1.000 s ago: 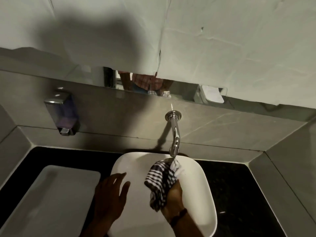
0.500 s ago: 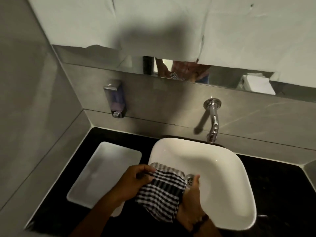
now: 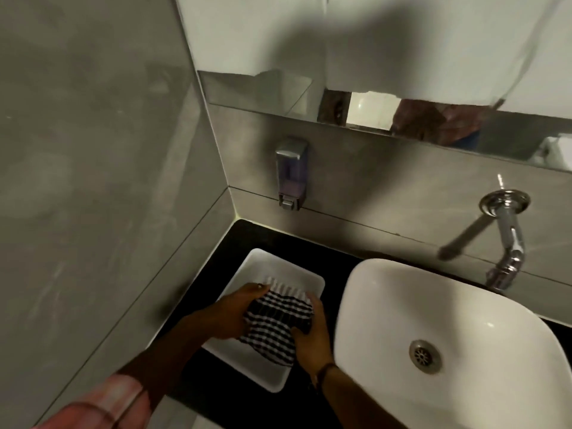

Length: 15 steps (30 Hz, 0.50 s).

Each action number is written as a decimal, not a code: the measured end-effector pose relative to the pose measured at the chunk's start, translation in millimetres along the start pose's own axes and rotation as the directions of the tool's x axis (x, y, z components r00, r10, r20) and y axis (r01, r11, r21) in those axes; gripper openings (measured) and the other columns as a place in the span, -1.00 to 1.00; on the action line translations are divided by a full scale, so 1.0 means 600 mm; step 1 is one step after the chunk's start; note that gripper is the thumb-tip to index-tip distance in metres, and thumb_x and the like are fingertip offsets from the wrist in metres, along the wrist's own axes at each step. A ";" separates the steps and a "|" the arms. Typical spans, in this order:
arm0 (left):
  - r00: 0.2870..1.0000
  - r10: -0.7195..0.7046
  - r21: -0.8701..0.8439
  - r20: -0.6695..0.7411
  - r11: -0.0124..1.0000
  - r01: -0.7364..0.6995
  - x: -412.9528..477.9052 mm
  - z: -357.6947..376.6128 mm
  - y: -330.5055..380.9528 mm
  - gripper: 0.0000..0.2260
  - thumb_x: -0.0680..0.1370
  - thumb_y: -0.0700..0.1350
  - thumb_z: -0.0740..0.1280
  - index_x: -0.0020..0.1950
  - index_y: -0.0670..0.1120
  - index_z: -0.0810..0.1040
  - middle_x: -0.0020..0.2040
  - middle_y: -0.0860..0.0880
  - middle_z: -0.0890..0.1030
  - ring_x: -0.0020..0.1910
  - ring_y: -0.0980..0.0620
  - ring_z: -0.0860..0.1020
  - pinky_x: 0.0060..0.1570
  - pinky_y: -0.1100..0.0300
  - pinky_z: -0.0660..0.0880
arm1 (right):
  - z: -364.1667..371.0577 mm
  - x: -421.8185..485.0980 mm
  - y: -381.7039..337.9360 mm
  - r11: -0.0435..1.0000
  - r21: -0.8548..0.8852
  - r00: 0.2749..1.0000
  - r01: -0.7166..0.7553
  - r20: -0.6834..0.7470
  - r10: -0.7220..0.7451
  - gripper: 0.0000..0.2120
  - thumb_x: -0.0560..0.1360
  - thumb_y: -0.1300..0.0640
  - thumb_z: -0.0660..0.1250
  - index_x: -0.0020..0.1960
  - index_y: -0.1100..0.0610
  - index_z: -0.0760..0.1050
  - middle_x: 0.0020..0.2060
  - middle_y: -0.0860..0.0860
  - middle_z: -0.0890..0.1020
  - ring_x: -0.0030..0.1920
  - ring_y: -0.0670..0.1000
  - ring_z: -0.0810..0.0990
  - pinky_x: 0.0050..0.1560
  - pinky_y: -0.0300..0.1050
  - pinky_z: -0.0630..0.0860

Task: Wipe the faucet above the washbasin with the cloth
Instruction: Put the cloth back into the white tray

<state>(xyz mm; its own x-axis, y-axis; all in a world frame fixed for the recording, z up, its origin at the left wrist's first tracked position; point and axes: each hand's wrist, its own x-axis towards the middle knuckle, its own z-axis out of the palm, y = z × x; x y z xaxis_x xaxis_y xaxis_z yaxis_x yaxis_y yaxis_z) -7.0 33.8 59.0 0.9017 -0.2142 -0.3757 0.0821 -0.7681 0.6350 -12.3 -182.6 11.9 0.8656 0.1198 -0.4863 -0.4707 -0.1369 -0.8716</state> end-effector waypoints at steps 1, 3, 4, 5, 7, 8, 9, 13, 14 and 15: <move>0.999 -0.038 0.071 0.003 0.997 0.038 0.013 -0.001 -0.015 -0.22 0.48 -0.25 0.46 0.59 0.15 0.20 0.61 -0.06 0.24 0.49 -0.14 0.37 0.43 0.02 0.37 | 0.018 0.017 0.004 0.992 0.103 0.997 -0.074 -0.004 0.075 -0.58 0.63 0.27 0.28 0.45 -0.01 0.44 0.52 0.13 0.45 0.53 0.19 0.40 0.59 0.18 0.27; 0.996 -0.073 0.128 0.059 0.990 0.065 0.035 0.000 -0.037 -0.28 0.51 -0.18 0.46 0.58 0.14 0.21 0.59 -0.08 0.27 0.46 -0.17 0.41 0.43 -0.05 0.40 | 0.050 0.044 0.006 0.980 0.136 0.988 -0.146 -0.029 0.151 -0.78 0.67 0.25 0.21 0.12 0.18 0.63 0.29 0.28 0.60 0.39 0.35 0.50 0.51 0.32 0.35; 0.993 -0.066 0.127 0.099 0.990 0.053 0.044 -0.004 -0.042 -0.39 0.56 -0.09 0.43 0.56 0.10 0.26 0.57 -0.11 0.31 0.43 -0.20 0.44 0.43 -0.11 0.42 | 0.053 0.053 0.009 0.976 0.163 0.989 -0.144 -0.004 0.147 -0.76 0.67 0.25 0.19 0.04 0.20 0.64 0.16 0.25 0.65 0.31 0.36 0.54 0.45 0.33 0.40; 0.995 -0.020 0.194 0.098 0.981 0.000 0.057 -0.002 -0.051 -0.51 0.62 0.01 0.35 0.52 0.04 0.32 0.53 -0.17 0.37 0.39 -0.23 0.48 0.43 -0.20 0.42 | 0.063 0.062 0.012 0.967 0.175 0.981 -0.188 -0.013 0.193 -0.76 0.68 0.24 0.19 0.03 0.19 0.64 0.07 0.20 0.65 0.21 0.33 0.58 0.37 0.32 0.45; 0.991 0.007 0.281 0.132 0.959 -0.044 0.081 0.007 -0.080 -0.53 0.66 0.11 0.23 0.52 -0.03 0.30 0.51 -0.23 0.39 0.38 -0.25 0.48 0.42 -0.24 0.42 | 0.078 0.073 0.012 0.968 0.045 0.969 -0.248 -0.005 0.248 -0.78 0.67 0.20 0.20 0.20 0.21 0.58 0.06 0.20 0.62 0.08 0.27 0.58 0.23 0.24 0.47; 0.985 -0.009 0.354 0.170 0.934 -0.053 0.082 0.013 -0.091 -0.48 0.66 0.08 0.25 0.57 -0.02 0.21 0.57 -0.23 0.29 0.41 -0.24 0.45 0.44 -0.19 0.40 | 0.083 0.075 0.006 0.958 -0.031 0.958 -0.286 0.000 0.286 -0.74 0.66 0.19 0.22 0.31 0.21 0.53 0.14 0.23 0.61 0.13 0.26 0.57 0.27 0.21 0.45; 0.978 -0.056 0.390 0.200 0.921 -0.027 0.089 0.023 -0.096 -0.37 0.64 0.03 0.31 0.63 -0.02 0.09 0.62 -0.22 0.19 0.45 -0.24 0.41 0.46 -0.13 0.38 | 0.082 0.077 0.000 0.942 -0.226 0.968 -0.246 -0.009 0.250 -0.67 0.64 0.22 0.27 0.40 0.21 0.48 0.25 0.24 0.57 0.24 0.26 0.55 0.35 0.14 0.42; 0.941 -0.291 0.543 0.170 0.825 0.157 0.096 0.046 -0.093 -0.09 0.55 0.06 0.42 0.64 0.08 -0.18 0.52 -0.24 0.33 0.36 -0.30 0.47 0.32 -0.15 0.47 | 0.094 0.096 0.003 0.884 -0.300 0.930 -0.359 -0.038 0.365 -0.42 0.53 0.24 0.38 0.54 0.15 0.36 0.47 0.19 0.44 0.47 0.18 0.44 0.44 -0.08 0.39; 0.933 -0.310 0.573 0.185 0.805 0.154 0.102 0.054 -0.095 -0.06 0.54 0.10 0.41 0.63 0.10 -0.26 0.46 -0.25 0.42 0.33 -0.30 0.50 0.28 -0.15 0.49 | 0.093 0.099 0.003 0.861 -0.381 0.932 -0.336 -0.003 0.362 -0.39 0.53 0.20 0.38 0.56 0.13 0.33 0.49 0.19 0.42 0.48 0.18 0.42 0.46 -0.06 0.38; 0.928 -0.326 0.574 0.179 0.801 0.170 0.102 0.058 -0.095 -0.04 0.54 0.13 0.40 0.61 0.12 -0.31 0.40 -0.25 0.49 0.29 -0.28 0.54 0.24 -0.14 0.50 | 0.095 0.104 -0.003 0.849 -0.397 0.926 -0.349 -0.008 0.377 -0.37 0.54 0.16 0.38 0.57 0.12 0.30 0.51 0.19 0.39 0.50 0.18 0.39 0.48 -0.04 0.36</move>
<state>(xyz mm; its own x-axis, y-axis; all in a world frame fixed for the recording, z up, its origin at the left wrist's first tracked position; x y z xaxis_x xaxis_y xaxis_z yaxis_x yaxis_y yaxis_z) 29.0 43.5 -23.5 0.7340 -0.0564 -0.6768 -0.0243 -0.9981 0.0567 32.5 -119.0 -20.6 0.6255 0.0518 -0.7785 -0.6337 -0.5484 -0.5456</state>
